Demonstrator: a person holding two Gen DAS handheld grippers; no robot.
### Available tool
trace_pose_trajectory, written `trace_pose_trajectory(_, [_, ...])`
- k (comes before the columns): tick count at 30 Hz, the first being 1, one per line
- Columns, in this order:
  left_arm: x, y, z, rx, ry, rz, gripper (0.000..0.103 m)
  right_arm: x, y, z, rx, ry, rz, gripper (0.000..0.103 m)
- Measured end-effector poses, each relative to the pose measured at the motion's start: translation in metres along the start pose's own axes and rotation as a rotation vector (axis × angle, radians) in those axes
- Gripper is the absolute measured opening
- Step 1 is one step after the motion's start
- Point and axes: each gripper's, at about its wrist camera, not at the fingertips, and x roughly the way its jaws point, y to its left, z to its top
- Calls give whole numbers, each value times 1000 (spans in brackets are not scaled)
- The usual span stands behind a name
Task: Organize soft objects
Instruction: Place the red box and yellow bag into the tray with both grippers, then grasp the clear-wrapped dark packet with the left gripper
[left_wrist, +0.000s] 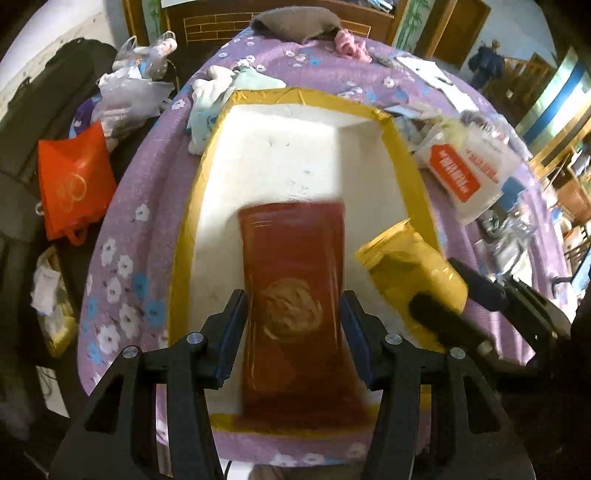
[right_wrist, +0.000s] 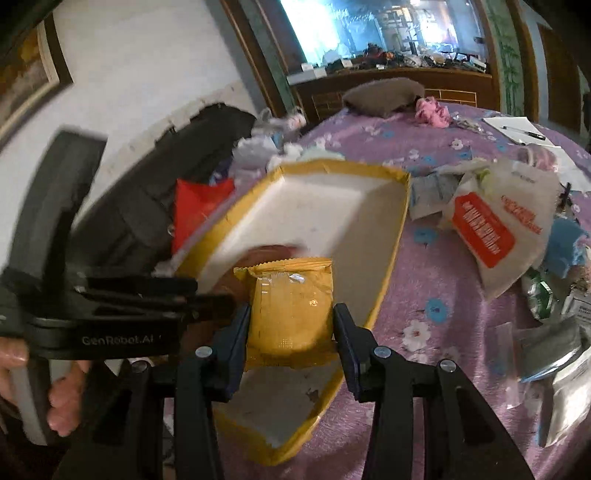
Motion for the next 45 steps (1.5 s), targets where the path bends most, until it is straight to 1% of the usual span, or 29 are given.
trace_pose_trajectory(1, [9,-2,6,-2,10,-4,52,7,3,-1,-10,16,-14,43])
trace_pose_trajectory(2, [15,-2,8,0,30,0,52,11,4,-2,-17,28,-33,43])
trace_pose_trajectory(5, [25,0,9,6,49,11,52,23,9,-8,-29,58,-63,44])
trace_pose_trajectory(7, [29,4,6,-7,55,2,52,26,10,-9,-44,58,-86,44])
trace_pose_trajectory(9, [28,10,4,-33,53,-25,52,24,12,-11,-53,44,-86,46])
trace_pose_trajectory(11, [24,14,3,-49,31,-41,52,23,13,-13,-62,38,-85,48])
trace_pose_trajectory(13, [15,19,-1,-72,-16,-54,52,21,13,-14,-62,32,-77,49])
trace_pose_trajectory(14, [11,21,-3,-85,-35,-58,52,18,13,-15,-62,24,-67,51])
trace_pose_trajectory(17, [-3,28,-7,-136,-91,-77,52,3,7,-15,-22,-19,-23,67])
trace_pose_trajectory(19, [-15,26,-10,-163,-151,-89,52,-9,-2,-16,27,-49,32,67])
trace_pose_trajectory(20, [-21,23,-11,-167,-182,-109,52,-13,-5,-16,39,-57,51,67])
trace_pose_trajectory(21, [-27,16,-13,-160,-214,-140,52,-20,-9,-17,50,-71,59,67])
trace_pose_trajectory(24, [-37,-7,-12,-127,-249,-191,52,-45,-25,-21,74,-130,34,67])
trace_pose_trajectory(26, [-42,-25,-12,-116,-264,-227,52,-56,-37,-24,86,-136,40,67])
trace_pose_trajectory(29, [-45,-56,-11,-74,-278,-291,52,-68,-58,-31,121,-137,85,67])
trace_pose_trajectory(30, [-45,-64,-10,-60,-280,-299,52,-71,-65,-33,136,-135,92,67])
trace_pose_trajectory(35, [-36,-102,-6,-24,-275,-313,52,-88,-104,-46,213,-114,128,67])
trace_pose_trajectory(36, [-33,-110,-5,-19,-274,-299,52,-91,-110,-49,222,-114,126,67])
trace_pose_trajectory(38, [-28,-125,-5,-9,-279,-238,52,-96,-123,-53,232,-112,119,68])
trace_pose_trajectory(39, [-27,-133,-7,15,-292,-214,52,-99,-130,-54,242,-112,107,69])
trace_pose_trajectory(41, [-23,-148,-10,68,-305,-195,52,-103,-141,-56,248,-116,84,70])
trace_pose_trajectory(43, [-15,-159,-7,105,-257,-202,52,-109,-148,-58,240,-118,49,70])
trace_pose_trajectory(45, [-8,-166,-5,124,-208,-245,52,-114,-156,-60,234,-117,27,72])
